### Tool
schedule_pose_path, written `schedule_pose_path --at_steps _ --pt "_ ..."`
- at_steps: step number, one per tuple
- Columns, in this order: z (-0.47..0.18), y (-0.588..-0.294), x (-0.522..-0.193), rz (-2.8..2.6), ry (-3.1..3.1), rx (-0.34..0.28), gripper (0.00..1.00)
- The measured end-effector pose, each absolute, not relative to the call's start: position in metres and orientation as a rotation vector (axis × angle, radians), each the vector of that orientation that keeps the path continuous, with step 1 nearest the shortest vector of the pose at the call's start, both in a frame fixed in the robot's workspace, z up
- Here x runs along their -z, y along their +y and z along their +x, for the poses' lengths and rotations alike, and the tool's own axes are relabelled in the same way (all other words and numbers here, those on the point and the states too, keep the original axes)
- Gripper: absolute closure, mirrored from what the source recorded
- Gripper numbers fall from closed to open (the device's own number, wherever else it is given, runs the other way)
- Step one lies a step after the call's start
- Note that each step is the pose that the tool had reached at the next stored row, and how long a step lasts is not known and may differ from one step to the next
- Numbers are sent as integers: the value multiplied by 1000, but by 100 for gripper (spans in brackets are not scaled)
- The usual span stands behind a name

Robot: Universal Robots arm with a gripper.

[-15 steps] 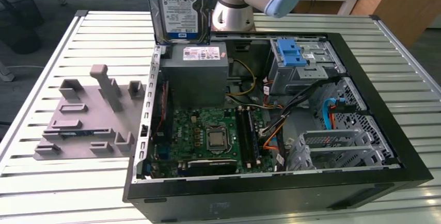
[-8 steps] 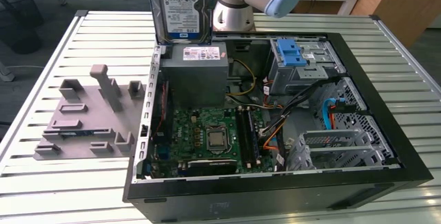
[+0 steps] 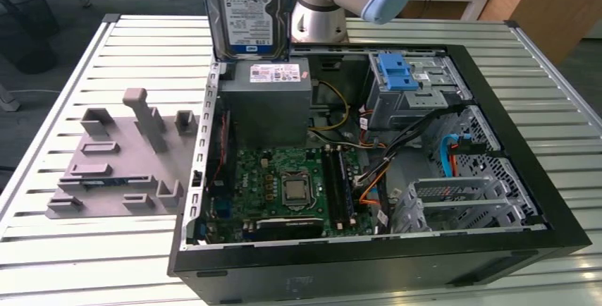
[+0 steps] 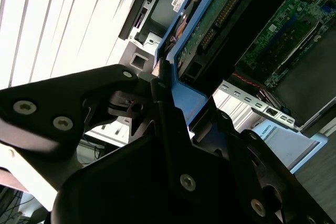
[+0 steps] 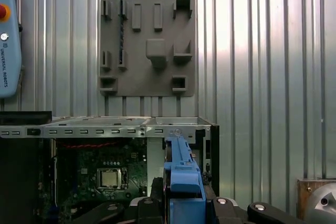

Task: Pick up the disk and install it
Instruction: 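Pick up the disk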

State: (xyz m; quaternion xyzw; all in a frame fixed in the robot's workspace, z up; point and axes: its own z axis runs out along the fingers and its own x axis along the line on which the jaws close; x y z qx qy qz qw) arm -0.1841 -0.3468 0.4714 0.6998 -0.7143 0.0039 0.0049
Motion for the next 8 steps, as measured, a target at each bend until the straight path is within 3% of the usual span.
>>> schedule_pose_path --at_steps 8 --pt "-184 -361 -471 2194 -2240 -18 64"
